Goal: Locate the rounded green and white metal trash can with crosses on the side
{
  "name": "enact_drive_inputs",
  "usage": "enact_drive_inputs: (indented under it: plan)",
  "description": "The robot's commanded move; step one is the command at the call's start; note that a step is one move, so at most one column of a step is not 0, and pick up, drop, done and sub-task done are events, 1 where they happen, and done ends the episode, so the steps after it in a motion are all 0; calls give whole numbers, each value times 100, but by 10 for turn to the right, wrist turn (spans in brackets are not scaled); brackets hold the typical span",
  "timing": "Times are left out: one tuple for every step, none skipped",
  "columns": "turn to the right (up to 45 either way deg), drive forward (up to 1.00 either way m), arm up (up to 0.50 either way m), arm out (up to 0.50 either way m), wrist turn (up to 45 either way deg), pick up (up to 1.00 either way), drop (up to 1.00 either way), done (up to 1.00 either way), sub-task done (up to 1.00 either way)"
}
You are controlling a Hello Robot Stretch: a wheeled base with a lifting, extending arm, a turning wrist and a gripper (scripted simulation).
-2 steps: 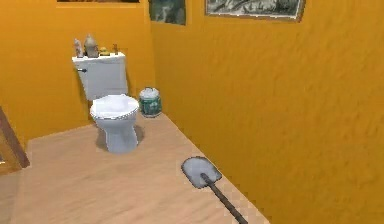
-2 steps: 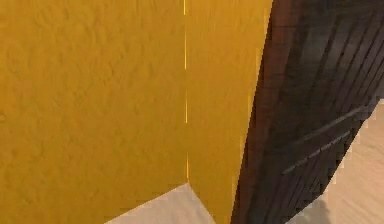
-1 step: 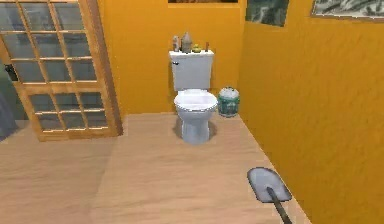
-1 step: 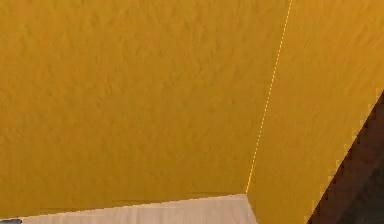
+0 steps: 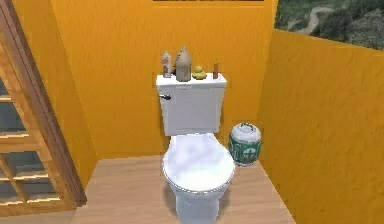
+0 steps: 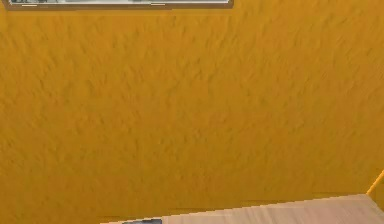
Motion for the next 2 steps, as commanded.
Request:
enact_drive_inputs:
  plan:
    - [-60, 0, 0, 0, 0, 0, 0, 0, 0]
    - [0, 10, 0, 0, 0, 0, 0, 0, 0]
